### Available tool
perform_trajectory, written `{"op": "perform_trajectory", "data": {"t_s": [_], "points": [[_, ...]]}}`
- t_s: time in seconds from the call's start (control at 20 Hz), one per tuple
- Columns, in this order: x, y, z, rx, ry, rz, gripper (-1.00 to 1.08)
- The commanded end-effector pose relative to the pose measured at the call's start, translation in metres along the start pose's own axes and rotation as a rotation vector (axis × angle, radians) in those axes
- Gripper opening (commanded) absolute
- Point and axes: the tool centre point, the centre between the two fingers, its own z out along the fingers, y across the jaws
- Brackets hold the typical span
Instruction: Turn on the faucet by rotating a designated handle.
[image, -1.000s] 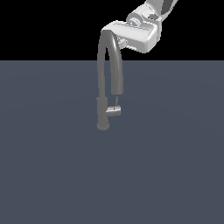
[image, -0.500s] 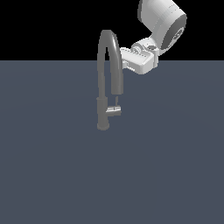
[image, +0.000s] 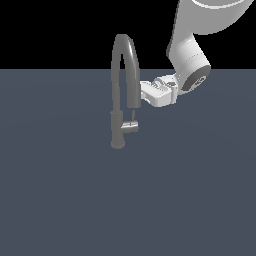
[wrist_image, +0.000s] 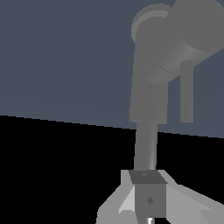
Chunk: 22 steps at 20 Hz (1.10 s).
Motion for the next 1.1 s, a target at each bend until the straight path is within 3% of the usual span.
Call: {"op": "perform_trajectory", "data": {"t_s": [0.0,0.45,1.05], "points": [[0.016,-0.002,0.001,0.035,-0.041,0.032,-1.0],[0.054,-0.005,0.006,0.117,-0.134,0.11,-1.0],[0.058,-0.004,0.008,0.126,-0.144,0.118,-1.0]]}}
